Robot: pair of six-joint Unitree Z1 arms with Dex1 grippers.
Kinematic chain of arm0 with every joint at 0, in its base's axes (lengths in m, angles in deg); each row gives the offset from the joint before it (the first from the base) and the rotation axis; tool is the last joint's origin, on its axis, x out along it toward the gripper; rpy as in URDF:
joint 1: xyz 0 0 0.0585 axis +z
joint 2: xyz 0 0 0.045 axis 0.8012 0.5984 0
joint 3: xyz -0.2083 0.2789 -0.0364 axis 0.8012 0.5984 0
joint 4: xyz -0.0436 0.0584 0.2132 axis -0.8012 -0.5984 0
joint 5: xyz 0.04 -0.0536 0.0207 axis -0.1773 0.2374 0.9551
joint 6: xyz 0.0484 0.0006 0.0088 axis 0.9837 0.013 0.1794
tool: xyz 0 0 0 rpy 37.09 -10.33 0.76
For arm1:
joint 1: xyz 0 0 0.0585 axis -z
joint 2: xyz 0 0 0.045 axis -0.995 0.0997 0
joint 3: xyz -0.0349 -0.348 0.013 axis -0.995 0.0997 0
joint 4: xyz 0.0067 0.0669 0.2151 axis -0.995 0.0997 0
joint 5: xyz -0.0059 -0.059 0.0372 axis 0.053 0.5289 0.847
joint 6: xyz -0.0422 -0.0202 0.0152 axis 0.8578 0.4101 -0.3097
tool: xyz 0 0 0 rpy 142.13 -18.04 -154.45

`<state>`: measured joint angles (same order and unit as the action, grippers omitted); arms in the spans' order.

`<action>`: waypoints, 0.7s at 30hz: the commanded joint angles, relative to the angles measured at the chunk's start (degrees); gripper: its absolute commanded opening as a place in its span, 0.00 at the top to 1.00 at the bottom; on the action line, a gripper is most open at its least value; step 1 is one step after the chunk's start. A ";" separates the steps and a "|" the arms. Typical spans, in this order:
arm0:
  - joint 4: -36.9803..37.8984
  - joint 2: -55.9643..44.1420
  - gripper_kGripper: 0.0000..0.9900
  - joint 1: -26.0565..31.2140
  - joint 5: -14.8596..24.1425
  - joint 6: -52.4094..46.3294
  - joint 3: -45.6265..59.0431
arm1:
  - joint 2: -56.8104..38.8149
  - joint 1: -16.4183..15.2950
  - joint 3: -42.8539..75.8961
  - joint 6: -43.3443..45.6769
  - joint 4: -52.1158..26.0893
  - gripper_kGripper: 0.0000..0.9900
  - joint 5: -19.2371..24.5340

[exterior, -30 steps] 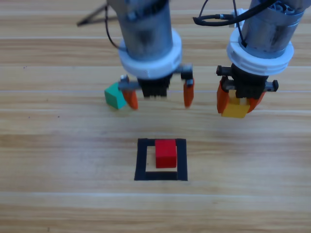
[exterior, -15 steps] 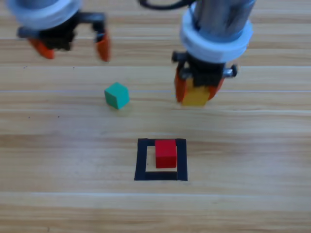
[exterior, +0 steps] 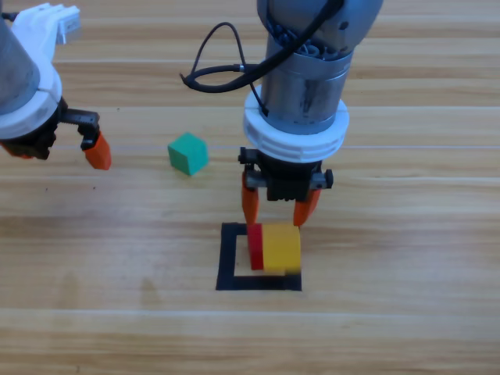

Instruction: Stack the blocks in the rectangular block: red at the bottom, yellow in the middle, green on top

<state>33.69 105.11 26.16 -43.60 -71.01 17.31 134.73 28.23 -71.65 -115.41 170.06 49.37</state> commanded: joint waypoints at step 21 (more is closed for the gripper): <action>2.34 5.10 0.00 2.47 -0.17 6.95 -2.36 | -18.12 -3.02 28.58 4.20 -10.37 0.10 1.03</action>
<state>35.10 108.43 26.72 -43.60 -66.24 16.40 118.42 27.72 -48.43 -114.31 163.21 55.03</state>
